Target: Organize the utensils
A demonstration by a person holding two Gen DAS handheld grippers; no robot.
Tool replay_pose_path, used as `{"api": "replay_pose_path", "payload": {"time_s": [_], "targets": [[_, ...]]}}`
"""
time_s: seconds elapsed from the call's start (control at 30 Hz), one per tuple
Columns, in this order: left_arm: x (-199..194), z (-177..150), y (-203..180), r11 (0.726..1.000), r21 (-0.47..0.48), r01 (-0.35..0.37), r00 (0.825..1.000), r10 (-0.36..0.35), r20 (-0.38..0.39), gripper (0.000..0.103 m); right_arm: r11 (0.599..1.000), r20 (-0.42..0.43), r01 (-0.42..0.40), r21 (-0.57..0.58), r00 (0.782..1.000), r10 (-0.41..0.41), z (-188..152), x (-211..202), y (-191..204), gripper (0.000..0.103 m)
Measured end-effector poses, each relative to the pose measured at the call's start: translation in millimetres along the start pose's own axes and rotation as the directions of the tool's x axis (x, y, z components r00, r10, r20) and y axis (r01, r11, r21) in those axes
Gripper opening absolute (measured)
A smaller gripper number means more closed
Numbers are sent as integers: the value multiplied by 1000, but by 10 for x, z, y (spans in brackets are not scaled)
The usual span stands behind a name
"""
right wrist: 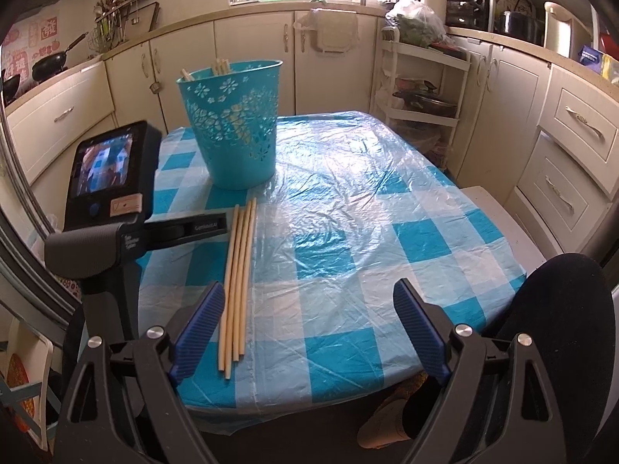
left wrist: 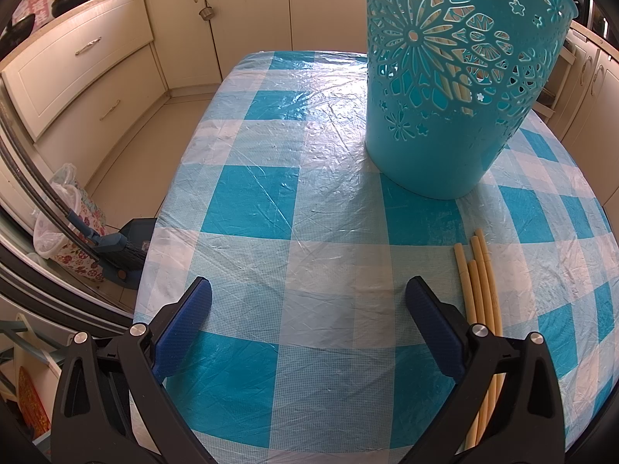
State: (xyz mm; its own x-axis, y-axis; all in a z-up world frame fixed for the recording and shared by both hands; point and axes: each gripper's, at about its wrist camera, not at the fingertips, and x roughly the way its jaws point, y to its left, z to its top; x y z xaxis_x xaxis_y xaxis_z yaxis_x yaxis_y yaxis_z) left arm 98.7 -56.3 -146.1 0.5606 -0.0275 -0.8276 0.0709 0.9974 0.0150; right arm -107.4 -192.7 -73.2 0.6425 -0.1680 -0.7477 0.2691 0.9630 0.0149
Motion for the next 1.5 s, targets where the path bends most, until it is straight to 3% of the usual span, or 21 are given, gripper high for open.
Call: {"api": "replay_pose_path", "payload": {"time_s": [0.57, 1.5], "targets": [[3, 1, 0, 1000, 0, 0, 1000, 0, 0, 96, 999, 17, -20, 31, 1000, 19, 185, 213, -41, 86], [6, 4, 0, 1000, 0, 0, 1000, 0, 0, 96, 998, -81, -37, 60, 996, 42, 152, 602, -10, 86]]}}
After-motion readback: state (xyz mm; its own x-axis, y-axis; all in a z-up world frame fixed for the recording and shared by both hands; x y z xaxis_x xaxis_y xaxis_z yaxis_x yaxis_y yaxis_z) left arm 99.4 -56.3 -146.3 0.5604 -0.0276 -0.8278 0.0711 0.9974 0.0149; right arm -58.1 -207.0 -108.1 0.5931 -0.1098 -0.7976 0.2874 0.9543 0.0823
